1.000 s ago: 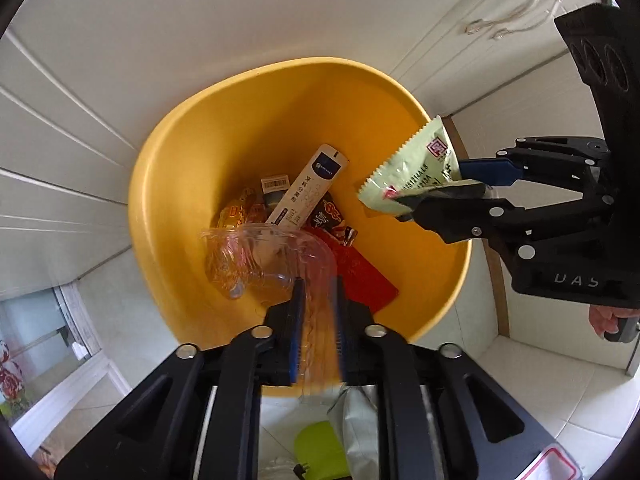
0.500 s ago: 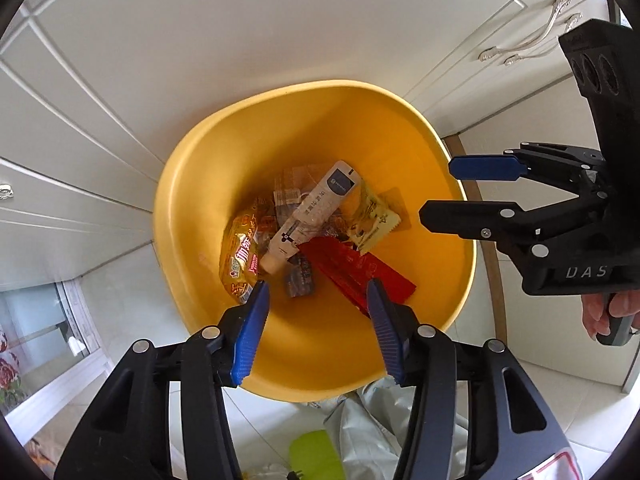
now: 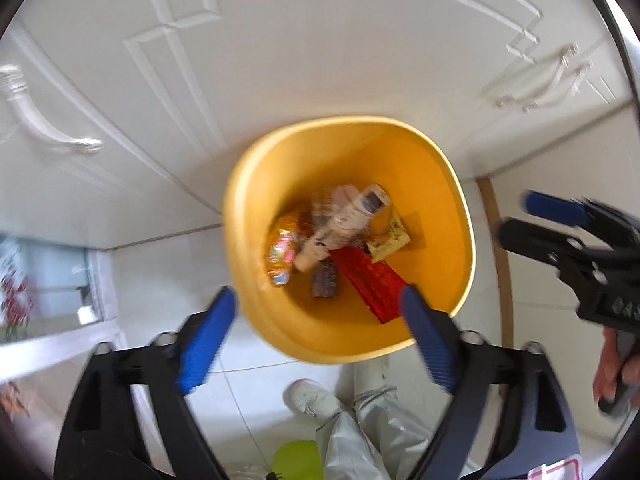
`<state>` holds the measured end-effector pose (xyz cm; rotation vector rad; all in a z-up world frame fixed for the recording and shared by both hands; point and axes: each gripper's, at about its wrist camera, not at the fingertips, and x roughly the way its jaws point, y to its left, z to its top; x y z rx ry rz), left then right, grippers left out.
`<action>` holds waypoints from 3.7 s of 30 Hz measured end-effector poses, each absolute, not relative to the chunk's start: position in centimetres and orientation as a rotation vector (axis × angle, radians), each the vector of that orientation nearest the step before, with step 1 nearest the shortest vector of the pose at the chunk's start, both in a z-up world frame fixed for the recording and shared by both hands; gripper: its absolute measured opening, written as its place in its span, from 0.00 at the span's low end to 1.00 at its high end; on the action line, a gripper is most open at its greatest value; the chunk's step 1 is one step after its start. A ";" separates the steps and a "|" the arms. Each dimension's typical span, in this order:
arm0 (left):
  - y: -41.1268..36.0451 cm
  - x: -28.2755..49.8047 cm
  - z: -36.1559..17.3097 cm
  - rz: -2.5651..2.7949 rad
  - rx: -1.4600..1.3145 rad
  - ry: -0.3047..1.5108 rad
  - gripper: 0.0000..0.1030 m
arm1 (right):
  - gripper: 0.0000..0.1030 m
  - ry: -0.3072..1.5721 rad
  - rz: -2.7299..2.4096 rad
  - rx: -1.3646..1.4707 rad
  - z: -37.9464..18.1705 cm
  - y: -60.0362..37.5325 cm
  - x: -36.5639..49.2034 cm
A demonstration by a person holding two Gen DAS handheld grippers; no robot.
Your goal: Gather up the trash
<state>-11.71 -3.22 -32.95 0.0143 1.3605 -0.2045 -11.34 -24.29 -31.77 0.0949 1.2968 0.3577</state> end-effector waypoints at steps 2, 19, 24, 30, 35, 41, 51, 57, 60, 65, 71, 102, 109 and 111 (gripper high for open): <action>-2.6 -12.3 -31.6 -0.158 -0.029 1.338 0.95 | 0.76 1.273 0.304 0.087 -30.5 -24.4 -12.4; -0.7 -17.8 -20.9 0.051 -0.097 1.191 0.95 | 0.85 1.209 0.163 -0.027 -21.5 -22.7 -18.6; -0.6 -18.9 -19.2 0.042 -0.106 1.179 0.95 | 0.85 1.215 0.195 -0.029 -20.6 -21.8 -19.7; -0.7 -19.4 -18.3 0.035 -0.108 1.175 0.95 | 0.85 1.215 0.214 -0.027 -20.0 -21.3 -20.6; -0.9 -19.9 -17.8 0.033 -0.103 1.173 0.95 | 0.85 1.207 0.212 -0.019 -19.4 -21.4 -20.8; -1.2 -20.3 -17.5 0.036 -0.100 1.174 0.95 | 0.85 1.205 0.212 -0.022 -19.3 -21.6 -21.1; -0.9 -20.6 -17.5 0.041 -0.097 1.177 0.95 | 0.85 1.204 0.220 -0.029 -19.1 -21.5 -21.4; -0.8 -20.6 -17.5 0.040 -0.098 1.179 0.95 | 0.85 1.205 0.221 -0.029 -19.1 -21.6 -21.4; -0.8 -20.6 -17.5 0.043 -0.101 1.180 0.95 | 0.85 1.207 0.223 -0.030 -19.1 -21.5 -21.4; -0.6 -20.6 -17.6 0.043 -0.103 1.181 0.95 | 0.85 1.208 0.223 -0.030 -19.1 -21.2 -21.4; -0.4 -20.6 -17.7 0.045 -0.106 1.184 0.95 | 0.85 1.208 0.228 -0.033 -19.0 -21.0 -21.4; -0.4 -20.2 -18.1 0.045 -0.115 1.198 0.95 | 0.85 1.214 0.234 -0.040 -19.3 -20.8 -21.2; -0.2 -20.0 -18.1 0.049 -0.108 1.195 0.95 | 0.85 1.215 0.237 -0.042 -19.3 -20.8 -21.0; -0.2 -20.0 -18.1 0.052 -0.105 1.193 0.95 | 0.85 1.216 0.236 -0.043 -19.4 -20.8 -21.0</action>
